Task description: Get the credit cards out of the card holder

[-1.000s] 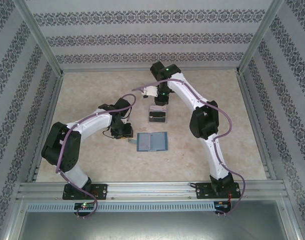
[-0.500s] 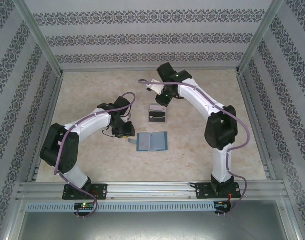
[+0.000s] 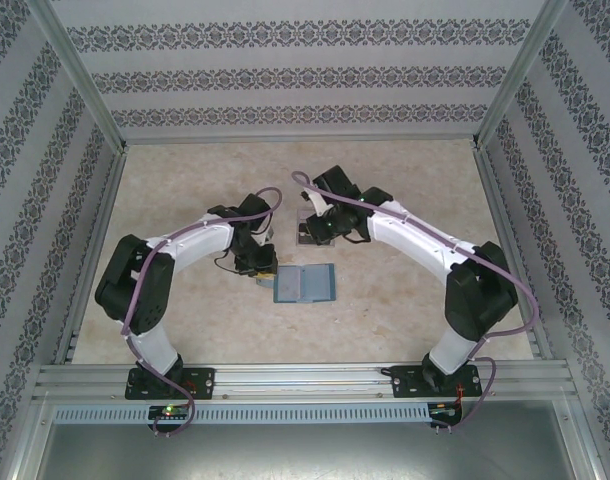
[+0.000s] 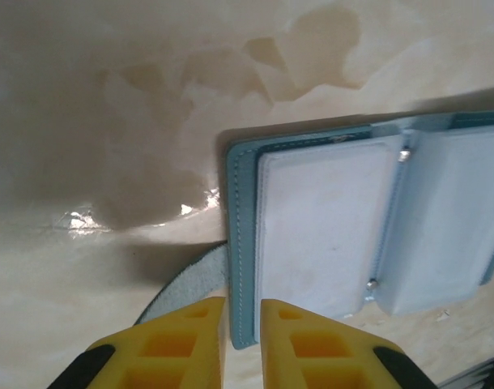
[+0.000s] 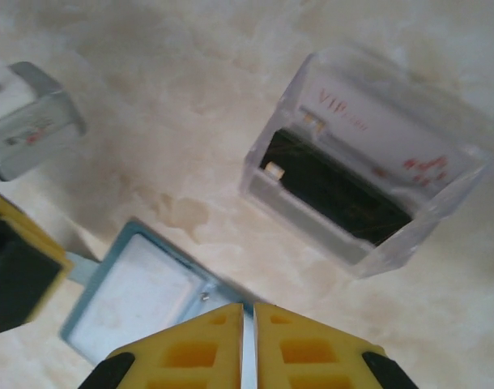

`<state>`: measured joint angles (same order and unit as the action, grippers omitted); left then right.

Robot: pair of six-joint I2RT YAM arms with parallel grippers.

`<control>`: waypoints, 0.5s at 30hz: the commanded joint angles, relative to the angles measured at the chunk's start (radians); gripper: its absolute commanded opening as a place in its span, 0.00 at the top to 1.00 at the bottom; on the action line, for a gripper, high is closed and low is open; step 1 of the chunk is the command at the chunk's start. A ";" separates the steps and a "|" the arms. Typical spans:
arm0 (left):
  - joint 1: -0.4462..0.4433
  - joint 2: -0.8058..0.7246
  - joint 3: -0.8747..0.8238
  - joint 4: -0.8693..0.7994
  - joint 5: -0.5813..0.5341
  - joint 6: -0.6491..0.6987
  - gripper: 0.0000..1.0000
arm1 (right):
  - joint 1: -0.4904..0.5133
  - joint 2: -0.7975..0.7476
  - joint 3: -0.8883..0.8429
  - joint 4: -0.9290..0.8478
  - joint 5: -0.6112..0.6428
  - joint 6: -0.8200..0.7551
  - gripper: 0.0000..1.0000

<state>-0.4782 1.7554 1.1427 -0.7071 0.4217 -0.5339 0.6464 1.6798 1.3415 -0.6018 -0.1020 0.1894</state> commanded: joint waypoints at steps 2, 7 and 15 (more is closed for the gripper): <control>-0.010 0.033 -0.009 0.014 -0.003 0.022 0.87 | 0.043 -0.031 -0.071 0.081 -0.045 0.247 0.87; -0.010 0.054 -0.041 0.038 -0.002 0.021 0.89 | 0.081 -0.016 -0.118 0.113 -0.073 0.377 0.87; -0.013 0.066 -0.082 0.053 -0.031 0.029 0.90 | 0.116 0.020 -0.208 0.235 -0.181 0.564 0.92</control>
<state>-0.4786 1.8072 1.0828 -0.6716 0.4118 -0.5262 0.7502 1.6768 1.1610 -0.4438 -0.2077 0.6426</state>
